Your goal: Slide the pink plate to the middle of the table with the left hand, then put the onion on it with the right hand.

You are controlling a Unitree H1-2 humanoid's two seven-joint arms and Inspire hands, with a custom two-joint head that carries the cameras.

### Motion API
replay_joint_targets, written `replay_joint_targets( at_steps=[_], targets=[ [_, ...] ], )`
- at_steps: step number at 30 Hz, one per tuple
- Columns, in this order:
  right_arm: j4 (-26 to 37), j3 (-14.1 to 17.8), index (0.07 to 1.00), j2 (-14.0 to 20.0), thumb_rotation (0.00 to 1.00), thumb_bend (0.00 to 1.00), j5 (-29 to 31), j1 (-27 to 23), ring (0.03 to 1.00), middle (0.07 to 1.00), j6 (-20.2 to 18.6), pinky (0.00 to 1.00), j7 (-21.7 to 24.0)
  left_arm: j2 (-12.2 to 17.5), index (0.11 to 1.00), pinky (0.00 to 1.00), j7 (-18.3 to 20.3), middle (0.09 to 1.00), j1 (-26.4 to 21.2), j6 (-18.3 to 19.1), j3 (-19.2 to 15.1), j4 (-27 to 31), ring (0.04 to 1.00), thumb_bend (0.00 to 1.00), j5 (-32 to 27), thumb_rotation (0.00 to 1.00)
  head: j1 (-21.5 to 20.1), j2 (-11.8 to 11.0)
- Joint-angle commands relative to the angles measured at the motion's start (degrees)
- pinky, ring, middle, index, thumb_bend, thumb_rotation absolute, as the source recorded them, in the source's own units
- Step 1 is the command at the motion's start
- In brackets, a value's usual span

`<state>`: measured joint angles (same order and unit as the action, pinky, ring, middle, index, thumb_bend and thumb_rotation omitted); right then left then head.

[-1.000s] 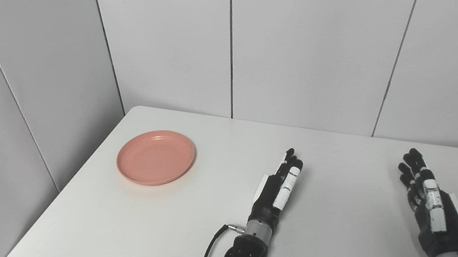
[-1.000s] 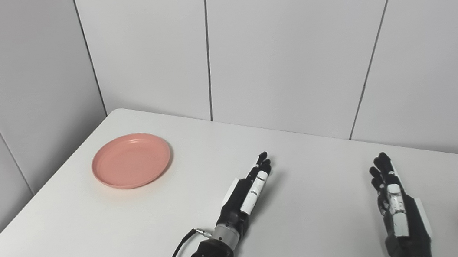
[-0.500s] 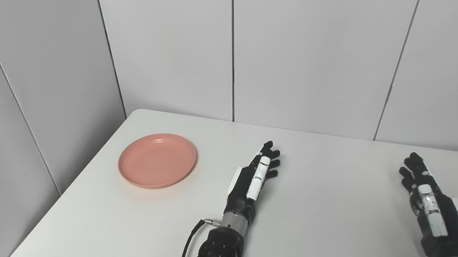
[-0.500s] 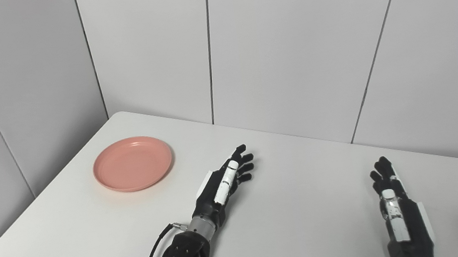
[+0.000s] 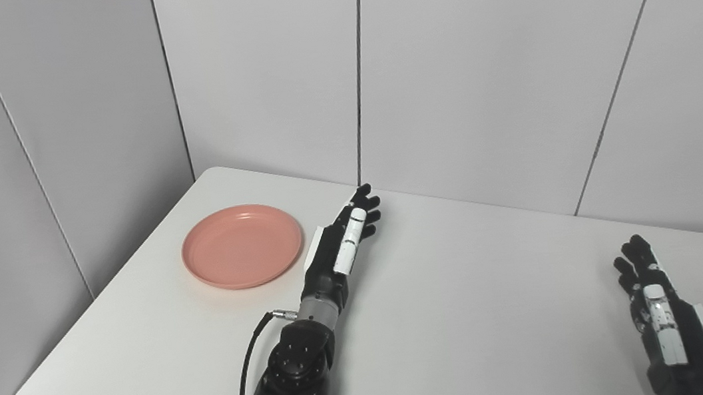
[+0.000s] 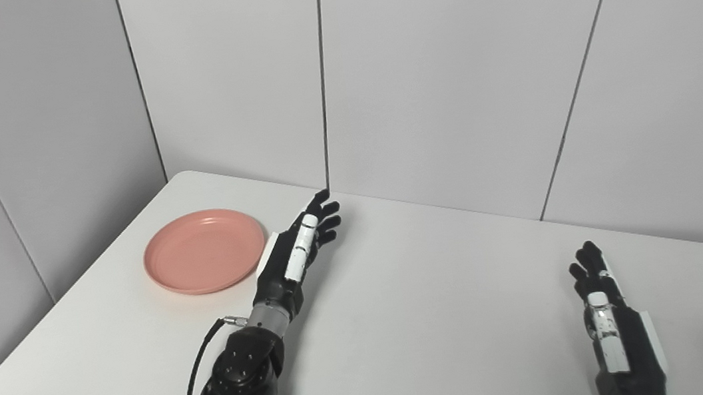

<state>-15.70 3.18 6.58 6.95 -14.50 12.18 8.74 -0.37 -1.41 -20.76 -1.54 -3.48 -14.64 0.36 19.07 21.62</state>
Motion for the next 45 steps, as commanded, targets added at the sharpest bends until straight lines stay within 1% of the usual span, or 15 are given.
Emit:
replay_joint_targets(
  at_steps=[1, 10, 15, 19, 25, 27, 29, 30, 32, 34, 35, 39, 42, 43, 45],
  targets=[
    [0.40, -0.06, 0.986, 0.33, 0.91, 0.39, -0.15, 1.86, 0.980, 0.979, -0.57, 1.00, -0.15, 0.71, 0.894, 0.88, -0.43, 0.893, -3.59, -2.47, -0.12, 2.04, 0.881, 0.58, -0.36, 1.00, 0.01, 0.08],
    [4.41, 0.12, 0.998, 0.16, 0.93, 0.39, 0.35, 3.06, 0.993, 0.993, -3.91, 1.00, -0.06, 2.02, 0.892, 0.88, -0.50, 0.894, -4.09, -3.21, -1.67, 3.22, 0.881, 0.59, -0.82, 1.00, 0.27, 0.25],
    [6.58, 0.35, 1.000, 0.06, 0.96, 0.38, 2.10, 3.34, 1.000, 1.000, -6.66, 1.00, 0.50, 2.25, 0.893, 0.88, -0.22, 0.900, -4.25, -3.35, -2.47, 3.90, 0.890, 0.59, -2.10, 1.00, 0.52, 0.24],
    [8.38, 0.67, 1.000, -0.03, 0.92, 0.38, 3.87, 3.55, 1.000, 1.000, -9.76, 1.00, 0.69, 2.47, 0.895, 0.88, -0.05, 0.900, -4.32, -2.88, -3.17, 4.63, 0.889, 0.60, -2.77, 1.00, 0.65, 0.22],
    [10.16, 0.75, 1.000, 0.22, 0.87, 0.42, 5.06, 3.62, 1.000, 1.000, -13.77, 1.00, 0.64, 3.96, 0.895, 0.89, 0.93, 0.900, -4.30, -3.01, -3.74, 5.75, 0.891, 0.64, -3.97, 1.00, 1.07, 0.13],
    [10.43, 0.93, 1.000, 0.18, 0.84, 0.43, 5.46, 3.58, 1.000, 1.000, -14.72, 1.00, 0.59, 4.80, 0.891, 0.89, 1.24, 0.898, -4.30, -3.16, -3.75, 6.11, 0.894, 0.64, -4.16, 1.00, 1.31, 0.11],
    [10.65, 1.24, 1.000, -0.06, 0.81, 0.43, 6.10, 3.50, 1.000, 1.000, -15.75, 1.00, 0.38, 5.94, 0.887, 0.89, 1.31, 0.895, -4.48, -3.28, -3.81, 6.36, 0.895, 0.61, -3.89, 1.00, 1.31, 0.11],
    [10.80, 1.33, 1.000, -0.08, 0.80, 0.44, 6.45, 3.53, 1.000, 1.000, -16.21, 1.00, 0.42, 6.43, 0.888, 0.89, 1.33, 0.896, -4.59, -3.38, -3.87, 6.31, 0.896, 0.60, -3.83, 1.00, 1.85, -0.37],
    [11.10, 1.42, 1.000, -0.02, 0.80, 0.44, 6.88, 3.64, 1.000, 1.000, -16.77, 1.00, 0.51, 7.43, 0.891, 0.90, 1.31, 0.898, -5.02, -4.12, -4.33, 5.63, 0.898, 0.60, -4.23, 1.00, 1.92, -0.44],
    [11.47, 1.55, 1.000, 0.01, 0.80, 0.44, 7.24, 3.76, 1.000, 1.000, -17.22, 1.00, 0.47, 8.74, 0.888, 0.91, 1.35, 0.899, -5.70, -5.19, -5.23, 4.46, 0.897, 0.62, -4.89, 1.00, 2.16, -0.37],
    [11.64, 1.62, 1.000, 0.01, 0.80, 0.44, 7.41, 3.81, 1.000, 1.000, -17.43, 1.00, 0.42, 9.29, 0.888, 0.92, 1.40, 0.898, -5.98, -5.58, -5.60, 3.97, 0.892, 0.61, -5.13, 1.00, 2.16, -0.37],
    [12.51, 1.81, 1.000, 0.08, 0.81, 0.43, 7.80, 4.04, 1.000, 1.000, -18.23, 1.00, 0.34, 12.37, 0.880, 0.91, 0.35, 0.883, -7.02, -4.11, -7.27, 2.88, 0.883, 0.62, -4.42, 1.00, 3.24, -0.62],
    [13.07, 1.82, 1.000, 0.11, 0.80, 0.44, 8.14, 4.12, 1.000, 1.000, -19.16, 1.00, 0.35, 14.74, 0.871, 0.89, 0.24, 0.876, -7.96, -5.09, -8.11, 0.71, 0.876, 0.65, -3.94, 1.00, 3.57, -1.06],
    [13.16, 1.77, 1.000, 0.16, 0.81, 0.46, 8.16, 4.13, 1.000, 1.000, -19.32, 1.00, 0.44, 15.32, 0.878, 0.88, 0.11, 0.880, -8.20, -5.17, -8.25, 0.22, 0.868, 0.64, -3.78, 1.00, 3.57, -1.06],
    [13.23, 1.66, 1.000, 0.25, 0.82, 0.47, 8.06, 4.14, 1.000, 1.000, -19.38, 1.00, 0.54, 16.73, 0.884, 0.87, 0.43, 0.887, -8.91, -4.53, -8.94, -0.71, 0.870, 0.61, -4.78, 1.00, 3.75, -1.29]
  ],
)
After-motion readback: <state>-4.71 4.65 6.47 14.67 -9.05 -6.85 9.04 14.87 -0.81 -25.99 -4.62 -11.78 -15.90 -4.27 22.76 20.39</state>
